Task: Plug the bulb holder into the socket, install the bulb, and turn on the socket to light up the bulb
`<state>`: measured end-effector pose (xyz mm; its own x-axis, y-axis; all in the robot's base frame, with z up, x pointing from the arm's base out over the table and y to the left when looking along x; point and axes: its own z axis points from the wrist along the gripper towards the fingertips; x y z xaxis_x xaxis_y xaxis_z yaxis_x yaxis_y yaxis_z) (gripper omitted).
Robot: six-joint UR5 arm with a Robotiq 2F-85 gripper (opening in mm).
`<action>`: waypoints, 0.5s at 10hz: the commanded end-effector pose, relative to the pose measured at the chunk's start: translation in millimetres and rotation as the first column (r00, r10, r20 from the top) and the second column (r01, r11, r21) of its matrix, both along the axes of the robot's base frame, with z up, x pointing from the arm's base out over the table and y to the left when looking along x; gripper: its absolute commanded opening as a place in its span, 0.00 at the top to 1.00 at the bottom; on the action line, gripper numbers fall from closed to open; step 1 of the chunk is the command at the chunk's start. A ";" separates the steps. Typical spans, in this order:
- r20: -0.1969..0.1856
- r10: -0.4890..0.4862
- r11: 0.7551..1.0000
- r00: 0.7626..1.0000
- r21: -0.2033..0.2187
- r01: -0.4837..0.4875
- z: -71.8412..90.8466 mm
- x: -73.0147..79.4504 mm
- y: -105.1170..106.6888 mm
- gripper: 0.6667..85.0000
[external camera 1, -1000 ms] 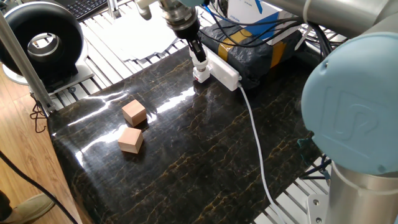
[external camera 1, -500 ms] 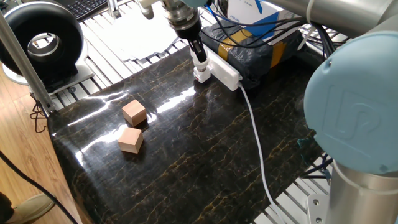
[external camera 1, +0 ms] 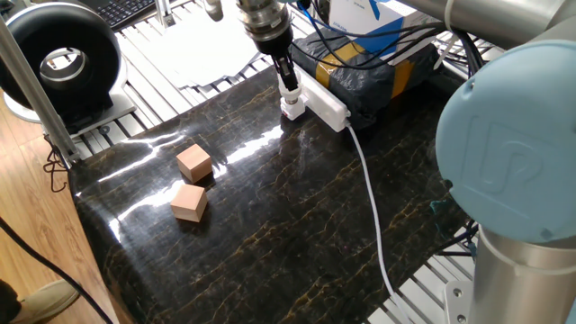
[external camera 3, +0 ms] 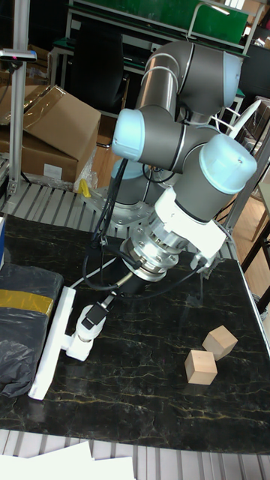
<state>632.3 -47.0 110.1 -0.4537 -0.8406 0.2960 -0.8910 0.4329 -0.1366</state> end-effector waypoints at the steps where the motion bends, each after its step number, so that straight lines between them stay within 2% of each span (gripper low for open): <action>1: 0.004 -0.062 0.998 0.998 0.014 0.062 3.5 -1.9 5.9 1.00; 2: 0.001 -0.073 0.997 0.997 0.009 0.073 6.1 -2.8 9.7 1.00; 4: 0.008 -0.093 0.995 0.996 0.043 0.092 -1.5 -2.0 9.7 1.00; 5: 0.019 -0.102 0.994 0.995 0.044 0.101 -4.1 -0.4 5.5 1.00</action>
